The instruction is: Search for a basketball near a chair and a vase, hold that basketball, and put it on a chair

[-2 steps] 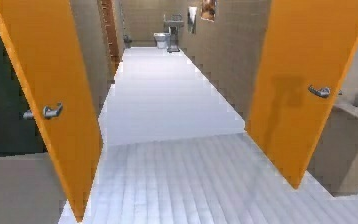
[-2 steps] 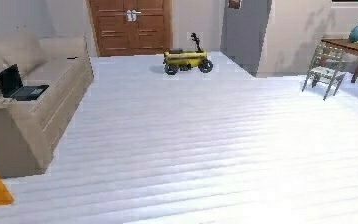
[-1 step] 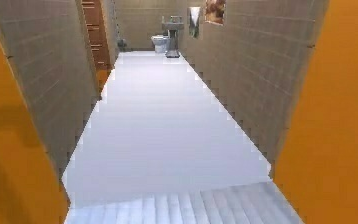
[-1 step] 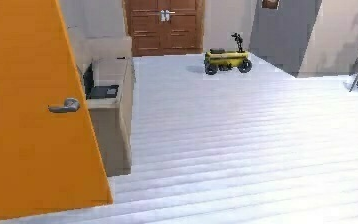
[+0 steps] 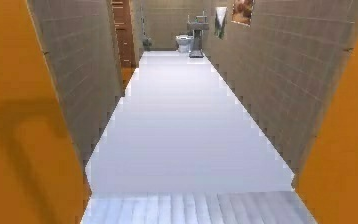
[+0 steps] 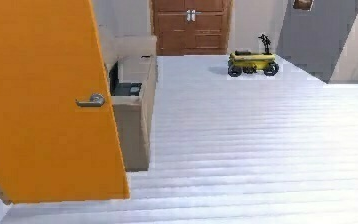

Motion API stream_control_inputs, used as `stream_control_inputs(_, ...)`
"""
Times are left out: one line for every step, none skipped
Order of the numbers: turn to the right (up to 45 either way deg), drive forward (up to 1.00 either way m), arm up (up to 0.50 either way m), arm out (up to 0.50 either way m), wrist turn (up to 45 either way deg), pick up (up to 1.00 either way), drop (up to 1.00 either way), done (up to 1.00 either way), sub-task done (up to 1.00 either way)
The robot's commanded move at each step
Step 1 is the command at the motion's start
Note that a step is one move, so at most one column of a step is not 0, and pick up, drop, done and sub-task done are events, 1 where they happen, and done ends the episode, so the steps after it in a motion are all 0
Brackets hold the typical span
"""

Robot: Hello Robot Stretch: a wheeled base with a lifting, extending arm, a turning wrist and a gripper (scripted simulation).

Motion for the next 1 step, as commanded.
stream_control_inputs(0.0, 0.65, 0.00, 0.00, 0.0, 0.00, 0.00, 0.00, 0.00)
